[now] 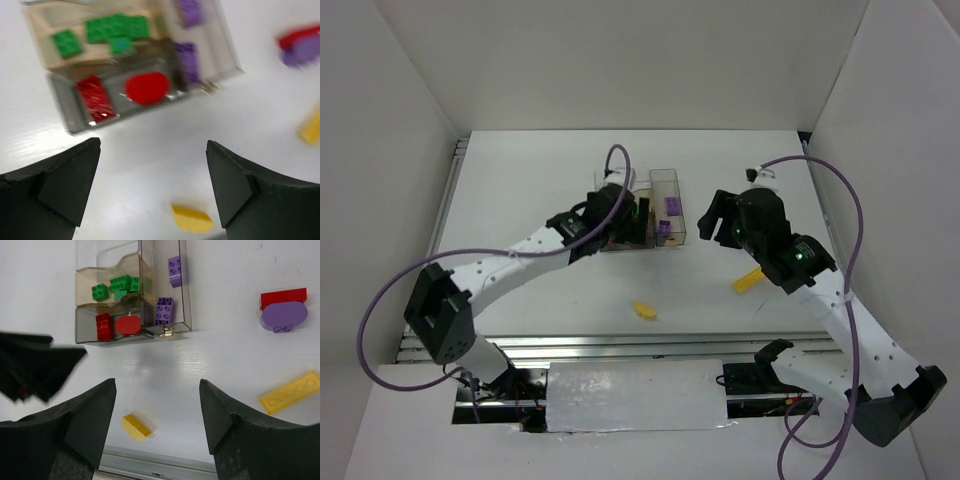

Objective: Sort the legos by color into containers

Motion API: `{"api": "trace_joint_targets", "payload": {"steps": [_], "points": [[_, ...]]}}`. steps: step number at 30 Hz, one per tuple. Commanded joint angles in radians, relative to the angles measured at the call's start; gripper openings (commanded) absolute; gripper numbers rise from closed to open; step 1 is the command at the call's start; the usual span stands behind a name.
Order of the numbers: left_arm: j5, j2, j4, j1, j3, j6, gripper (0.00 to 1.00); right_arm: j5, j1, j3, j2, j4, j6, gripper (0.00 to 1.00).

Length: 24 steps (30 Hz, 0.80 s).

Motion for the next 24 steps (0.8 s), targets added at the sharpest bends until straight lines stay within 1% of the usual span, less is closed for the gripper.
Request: {"api": "trace_joint_targets", "payload": {"steps": [1, 2, 3, 6, 9, 12, 14, 18, 24], "points": [[-0.014, -0.092, -0.005, -0.138, -0.124, -0.01, 0.99, -0.002, -0.008, 0.002, -0.083, -0.029, -0.018, 0.75], [0.018, -0.1, 0.001, -0.163, -0.144, -0.006, 0.99, -0.016, -0.008, 0.0, -0.098, -0.034, -0.021, 0.75], [0.02, -0.097, -0.009, -0.205, -0.165, -0.013, 0.99, -0.028, -0.008, -0.004, -0.104, -0.039, -0.023, 0.75], [-0.01, -0.076, -0.044, -0.278, -0.179, -0.046, 0.99, -0.077, -0.006, -0.027, -0.129, -0.036, -0.032, 0.75], [-0.039, -0.007, -0.057, -0.325, -0.164, -0.056, 1.0, -0.117, -0.008, -0.058, -0.138, -0.005, -0.041, 0.75], [-0.092, 0.064, -0.116, -0.351, -0.123, -0.07, 0.99, -0.152, -0.008, -0.069, -0.126, -0.003, -0.051, 0.75], [-0.098, 0.087, -0.133, -0.358, -0.112, -0.083, 0.99, -0.161, -0.005, -0.072, -0.121, -0.008, -0.06, 0.75], [-0.052, 0.132, -0.1, -0.362, -0.132, -0.081, 0.99, -0.154, -0.008, -0.083, -0.132, -0.009, -0.064, 0.75], [-0.011, 0.152, -0.068, -0.374, -0.13, -0.083, 0.99, -0.16, -0.005, -0.069, -0.12, -0.014, -0.069, 0.75]]}}
